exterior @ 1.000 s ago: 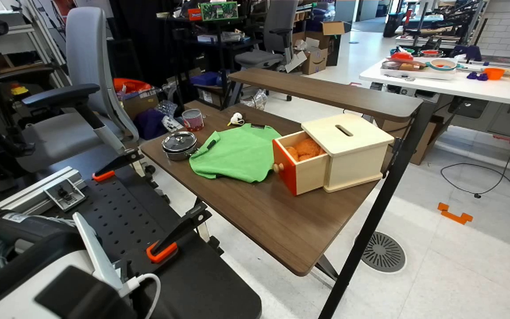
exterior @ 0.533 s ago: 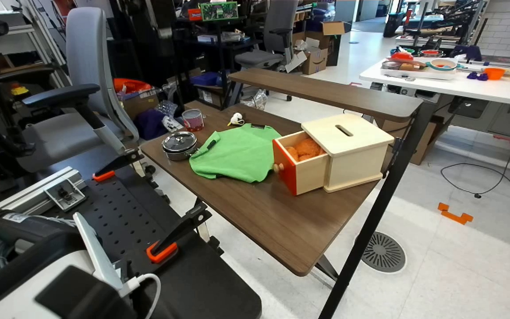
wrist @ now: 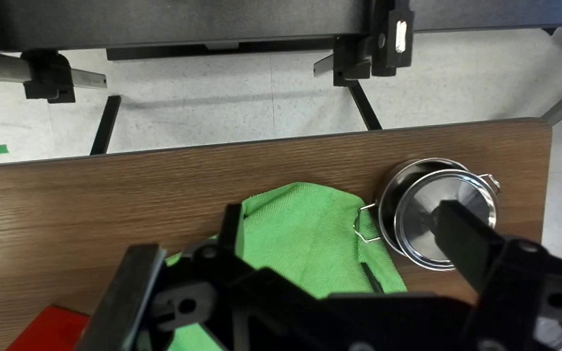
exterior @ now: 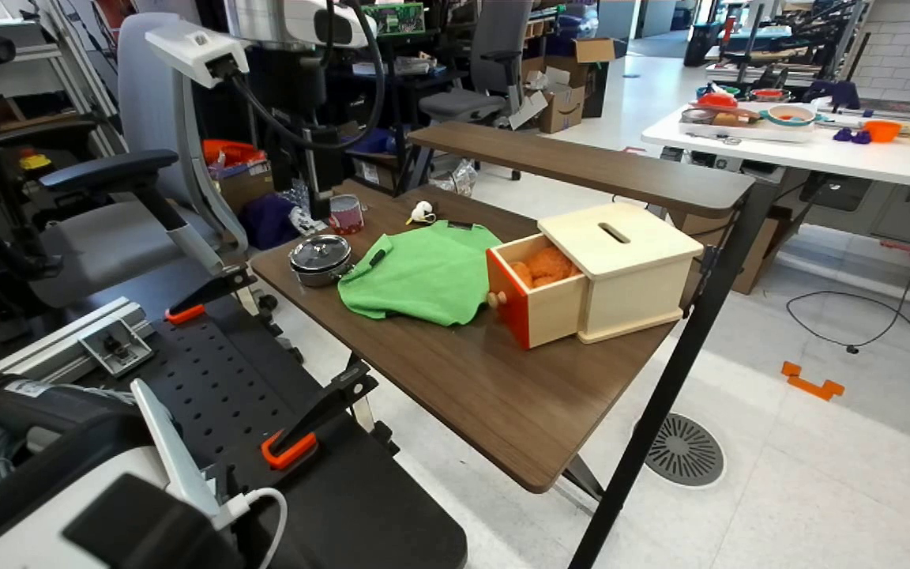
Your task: Fold the green towel, then move it to the right
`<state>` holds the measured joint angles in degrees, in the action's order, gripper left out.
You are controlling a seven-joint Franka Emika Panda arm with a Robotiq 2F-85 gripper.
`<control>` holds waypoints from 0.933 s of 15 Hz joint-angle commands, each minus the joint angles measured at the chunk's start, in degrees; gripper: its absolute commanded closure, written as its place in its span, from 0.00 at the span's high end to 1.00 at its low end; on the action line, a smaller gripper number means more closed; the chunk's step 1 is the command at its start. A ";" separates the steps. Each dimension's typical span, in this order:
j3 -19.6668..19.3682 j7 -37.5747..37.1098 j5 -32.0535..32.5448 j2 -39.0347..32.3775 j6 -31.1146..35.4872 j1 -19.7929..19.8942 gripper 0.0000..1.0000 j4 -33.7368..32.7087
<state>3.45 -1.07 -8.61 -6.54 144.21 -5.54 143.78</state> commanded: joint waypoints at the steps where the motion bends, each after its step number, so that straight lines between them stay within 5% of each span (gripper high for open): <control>1: 0.53 -0.10 0.28 -0.57 -0.12 0.59 1.00 -0.58; 14: 3.69 1.61 -4.81 -14.48 4.82 0.93 1.00 -12.61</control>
<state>5.00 -0.74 -10.65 -15.42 147.39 -5.36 135.96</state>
